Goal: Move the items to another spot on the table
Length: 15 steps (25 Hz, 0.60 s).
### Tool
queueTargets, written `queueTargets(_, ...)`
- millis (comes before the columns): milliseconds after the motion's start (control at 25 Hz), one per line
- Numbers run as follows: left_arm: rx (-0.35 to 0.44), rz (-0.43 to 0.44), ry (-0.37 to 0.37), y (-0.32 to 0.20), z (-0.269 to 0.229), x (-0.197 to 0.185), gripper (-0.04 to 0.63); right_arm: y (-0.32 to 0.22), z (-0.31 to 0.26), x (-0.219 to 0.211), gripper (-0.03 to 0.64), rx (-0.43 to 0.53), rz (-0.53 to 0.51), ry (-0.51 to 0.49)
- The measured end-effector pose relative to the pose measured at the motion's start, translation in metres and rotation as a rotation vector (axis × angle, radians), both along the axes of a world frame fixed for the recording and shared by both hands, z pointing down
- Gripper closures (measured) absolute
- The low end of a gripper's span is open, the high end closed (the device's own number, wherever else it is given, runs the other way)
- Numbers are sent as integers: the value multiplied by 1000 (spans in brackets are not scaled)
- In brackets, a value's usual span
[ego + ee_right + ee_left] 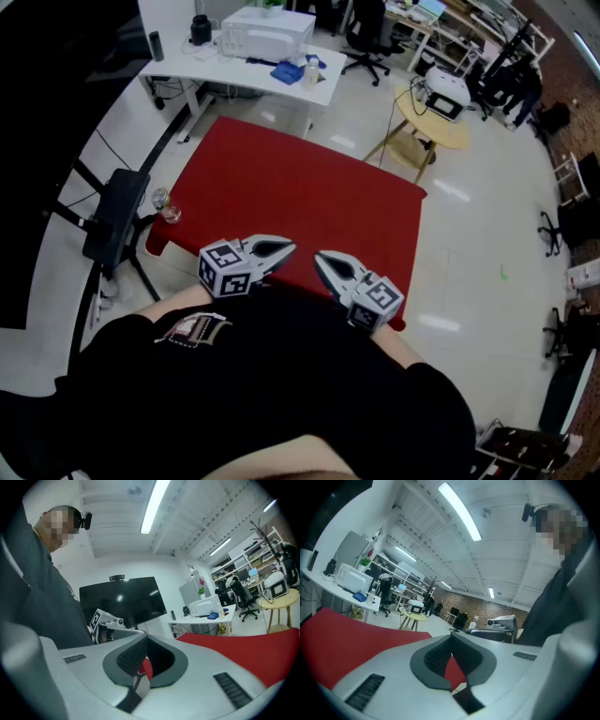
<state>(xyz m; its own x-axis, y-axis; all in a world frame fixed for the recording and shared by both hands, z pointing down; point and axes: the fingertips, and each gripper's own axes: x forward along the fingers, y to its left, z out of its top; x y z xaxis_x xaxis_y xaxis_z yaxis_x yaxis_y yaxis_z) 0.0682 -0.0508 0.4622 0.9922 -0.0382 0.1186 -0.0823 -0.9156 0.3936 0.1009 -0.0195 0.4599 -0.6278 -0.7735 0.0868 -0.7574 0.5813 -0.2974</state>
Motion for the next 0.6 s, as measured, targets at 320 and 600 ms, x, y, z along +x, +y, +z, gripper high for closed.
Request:
queueTargets(320,-49,-59,37,-13,8,-14,591,-10,5,-12,612,-4,-62,41)
queueTargets(600,-63,-148,34,-31,24,-50,591,-43,11,-51,612,-21,-143,45)
